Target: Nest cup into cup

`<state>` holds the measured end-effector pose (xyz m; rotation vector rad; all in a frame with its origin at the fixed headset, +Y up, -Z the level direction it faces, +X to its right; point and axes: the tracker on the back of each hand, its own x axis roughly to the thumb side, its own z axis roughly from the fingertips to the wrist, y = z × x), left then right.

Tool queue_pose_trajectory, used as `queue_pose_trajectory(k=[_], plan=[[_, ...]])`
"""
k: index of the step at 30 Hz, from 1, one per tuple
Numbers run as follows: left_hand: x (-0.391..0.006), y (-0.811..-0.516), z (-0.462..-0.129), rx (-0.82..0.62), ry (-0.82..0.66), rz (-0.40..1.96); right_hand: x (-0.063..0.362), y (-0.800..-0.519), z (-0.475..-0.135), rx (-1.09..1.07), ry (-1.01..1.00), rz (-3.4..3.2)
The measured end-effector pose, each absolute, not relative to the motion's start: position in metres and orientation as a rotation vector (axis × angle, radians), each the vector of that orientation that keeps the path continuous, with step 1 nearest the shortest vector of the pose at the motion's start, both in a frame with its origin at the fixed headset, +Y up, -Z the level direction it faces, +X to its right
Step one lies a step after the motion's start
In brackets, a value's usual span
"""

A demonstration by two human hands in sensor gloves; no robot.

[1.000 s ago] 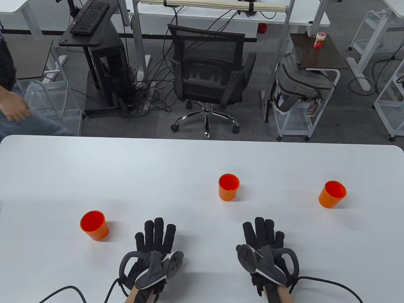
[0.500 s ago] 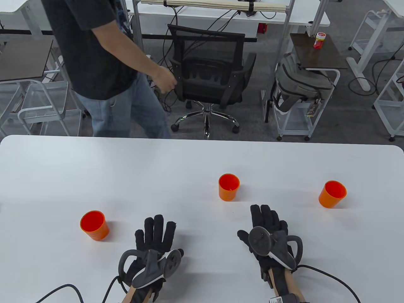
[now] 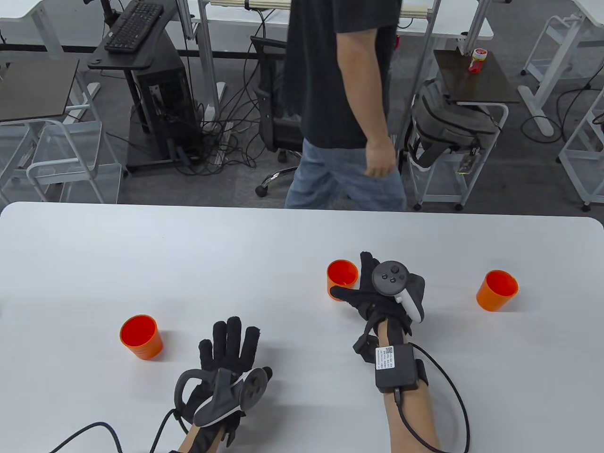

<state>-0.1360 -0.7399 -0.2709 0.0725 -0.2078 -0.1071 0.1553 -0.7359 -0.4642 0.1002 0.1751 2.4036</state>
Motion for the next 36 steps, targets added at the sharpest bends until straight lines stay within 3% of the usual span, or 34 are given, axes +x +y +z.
queue_pose_trajectory(k=[14,22,28,36], plan=[[-0.139,-0.742,-0.276,0.052,-0.197,-0.117,0.147,-0.75,-0.49,0.1,0.273,2.434],[-0.139,-0.742,-0.277,0.057,-0.197,-0.116,0.146,-0.742,-0.479,0.111,0.134,2.437],[-0.14,-0.743,-0.276,0.064,-0.199,-0.116,0.144,-0.718,-0.445,0.256,0.079,2.415],[-0.138,-0.742,-0.274,0.081,-0.211,-0.128,0.135,-0.702,-0.362,0.461,0.072,2.403]])
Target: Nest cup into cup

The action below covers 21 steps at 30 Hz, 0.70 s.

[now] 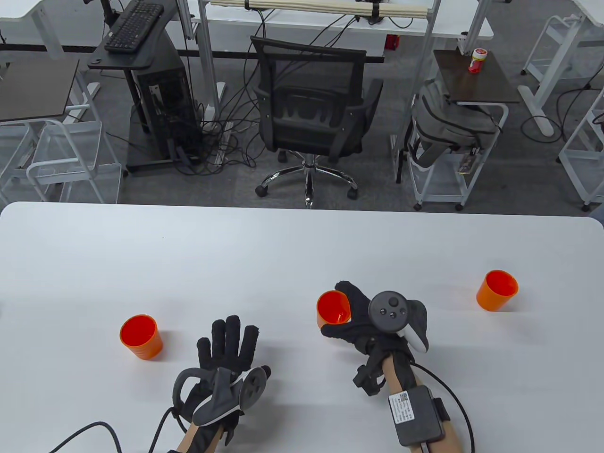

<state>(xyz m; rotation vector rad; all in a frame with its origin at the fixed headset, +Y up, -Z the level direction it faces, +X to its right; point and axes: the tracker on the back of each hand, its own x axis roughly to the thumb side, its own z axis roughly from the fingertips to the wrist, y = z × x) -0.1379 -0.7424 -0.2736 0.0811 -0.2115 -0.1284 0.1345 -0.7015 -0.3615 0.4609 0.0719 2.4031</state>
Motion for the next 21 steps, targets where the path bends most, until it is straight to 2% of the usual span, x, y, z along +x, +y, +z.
queue_pose_trajectory(k=[7,12,21], plan=[[-0.138,-0.743,-0.271,0.08,-0.21,-0.134,0.113,-0.714,-0.307,0.481,0.099,2.367],[-0.138,-0.743,-0.269,0.069,-0.206,-0.114,0.104,-0.733,-0.298,0.469,0.162,2.385],[-0.139,-0.743,-0.268,0.064,-0.2,-0.118,0.1,-0.753,-0.297,0.467,0.223,2.446]])
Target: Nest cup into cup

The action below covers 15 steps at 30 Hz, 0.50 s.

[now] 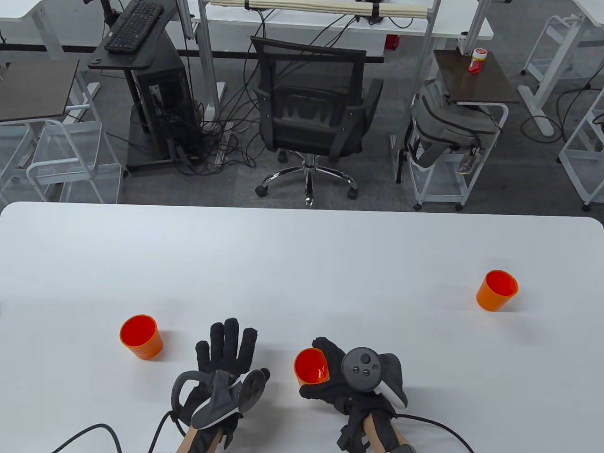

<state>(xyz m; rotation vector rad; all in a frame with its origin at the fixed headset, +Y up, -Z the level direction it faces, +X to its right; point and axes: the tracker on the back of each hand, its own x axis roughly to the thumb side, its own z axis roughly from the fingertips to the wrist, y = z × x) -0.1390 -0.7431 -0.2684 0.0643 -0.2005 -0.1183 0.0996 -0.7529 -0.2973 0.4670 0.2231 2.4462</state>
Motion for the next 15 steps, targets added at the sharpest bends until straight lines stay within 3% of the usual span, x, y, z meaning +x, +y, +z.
queue_pose_trajectory(k=[12,15], plan=[[-0.1409,-0.7413,-0.2679,0.063,-0.191,-0.124,0.103,-0.7559,-0.2982,0.469,0.249,2.44],[-0.1457,-0.7379,-0.2687,0.068,-0.177,-0.115,0.1065,-0.7503,-0.2991,0.529,0.336,2.411]])
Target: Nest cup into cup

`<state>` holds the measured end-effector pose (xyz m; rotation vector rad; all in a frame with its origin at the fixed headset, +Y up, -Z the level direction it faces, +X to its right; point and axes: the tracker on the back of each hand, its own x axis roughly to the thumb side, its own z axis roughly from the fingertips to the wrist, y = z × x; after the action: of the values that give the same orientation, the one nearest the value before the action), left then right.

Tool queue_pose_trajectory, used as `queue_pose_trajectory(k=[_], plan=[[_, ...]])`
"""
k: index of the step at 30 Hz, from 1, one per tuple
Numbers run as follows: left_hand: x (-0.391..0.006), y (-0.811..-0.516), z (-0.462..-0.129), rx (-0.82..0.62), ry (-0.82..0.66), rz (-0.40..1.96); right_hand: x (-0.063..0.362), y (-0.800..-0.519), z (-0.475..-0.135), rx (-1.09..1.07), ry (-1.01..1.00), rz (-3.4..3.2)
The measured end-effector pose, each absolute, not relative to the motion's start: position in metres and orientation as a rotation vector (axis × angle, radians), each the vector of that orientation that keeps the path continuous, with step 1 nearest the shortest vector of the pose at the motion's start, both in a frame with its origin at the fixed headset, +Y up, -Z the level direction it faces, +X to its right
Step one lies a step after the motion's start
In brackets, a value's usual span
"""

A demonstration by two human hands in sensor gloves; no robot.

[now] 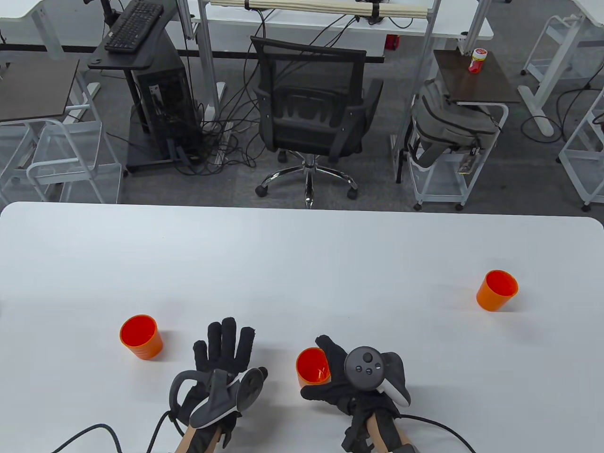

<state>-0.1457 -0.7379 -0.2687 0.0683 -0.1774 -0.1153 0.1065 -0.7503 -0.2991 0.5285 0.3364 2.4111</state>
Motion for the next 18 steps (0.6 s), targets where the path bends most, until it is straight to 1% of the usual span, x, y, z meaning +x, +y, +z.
queue_pose_trajectory(k=[1,5,8,11,14,16,18], plan=[[-0.15,-0.735,-0.269,0.075,-0.165,-0.112,0.11,-0.746,-0.299,0.544,0.348,2.414],[-0.171,-0.722,-0.27,0.114,-0.09,-0.062,0.129,-0.732,-0.299,0.538,0.258,2.413],[-0.202,-0.706,-0.271,0.174,0.018,0.014,0.149,-0.725,-0.302,0.495,0.223,2.411],[-0.239,-0.696,-0.272,0.232,0.168,0.15,0.166,-0.72,-0.304,0.457,0.182,2.441],[-0.275,-0.699,-0.278,0.24,0.281,0.314,0.181,-0.719,-0.306,0.403,0.141,2.433],[-0.295,-0.708,-0.283,0.226,0.352,0.376,0.188,-0.721,-0.309,0.362,0.128,2.407],[-0.31,-0.72,-0.289,0.189,0.382,0.464,0.193,-0.723,-0.311,0.333,0.13,2.426]])
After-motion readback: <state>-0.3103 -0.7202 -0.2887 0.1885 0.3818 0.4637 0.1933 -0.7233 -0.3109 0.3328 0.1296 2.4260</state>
